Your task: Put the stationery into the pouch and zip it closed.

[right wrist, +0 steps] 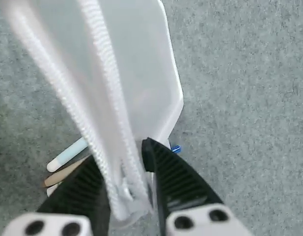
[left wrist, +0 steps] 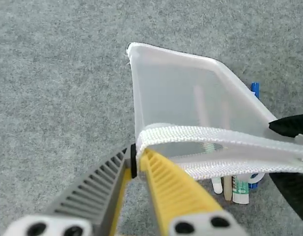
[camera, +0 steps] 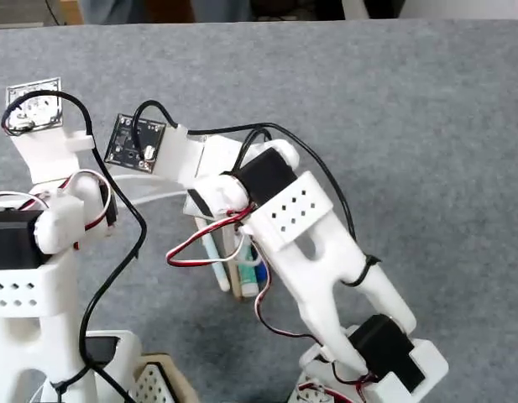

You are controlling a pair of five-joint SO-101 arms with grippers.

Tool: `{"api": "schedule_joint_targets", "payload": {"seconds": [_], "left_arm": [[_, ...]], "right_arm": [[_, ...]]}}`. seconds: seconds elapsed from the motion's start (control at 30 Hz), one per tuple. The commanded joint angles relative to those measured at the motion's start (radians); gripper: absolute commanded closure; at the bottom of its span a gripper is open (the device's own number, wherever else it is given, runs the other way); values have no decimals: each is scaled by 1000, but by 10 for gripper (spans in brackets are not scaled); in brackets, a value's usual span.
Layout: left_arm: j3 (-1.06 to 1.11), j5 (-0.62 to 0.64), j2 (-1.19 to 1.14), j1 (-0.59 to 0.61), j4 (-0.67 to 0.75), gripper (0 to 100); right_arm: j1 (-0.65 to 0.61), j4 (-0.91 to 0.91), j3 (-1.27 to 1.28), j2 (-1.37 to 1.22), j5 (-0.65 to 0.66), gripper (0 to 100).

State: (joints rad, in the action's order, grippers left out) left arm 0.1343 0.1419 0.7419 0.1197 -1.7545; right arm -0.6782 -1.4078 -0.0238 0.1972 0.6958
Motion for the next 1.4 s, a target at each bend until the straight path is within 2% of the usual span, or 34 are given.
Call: {"api": "schedule_joint_targets", "payload": {"seconds": [0.0,0.23,0.43,0.5,0.8,0.93,1.1,1.37], "left_arm": [[-8,-17,-5,-8,9,970],[-68,-37,2,-8,-5,959],[-71,-54,3,-8,-5,742],[-65,-71,2,-8,-5,711],[-58,-72,-5,-7,-5,707],[-33,-74,-5,45,3,707],[48,-74,-6,140,75,707],[188,-74,-6,151,187,707]], "right_arm": [[11,17,-22,5,-11,986],[9,23,-22,-1,-54,986],[9,21,-22,5,-58,986],[9,18,-22,5,-58,986],[9,17,-24,7,-58,986],[9,17,-24,7,-58,986],[9,15,-27,7,-58,986],[9,15,-24,7,-58,986]]}}
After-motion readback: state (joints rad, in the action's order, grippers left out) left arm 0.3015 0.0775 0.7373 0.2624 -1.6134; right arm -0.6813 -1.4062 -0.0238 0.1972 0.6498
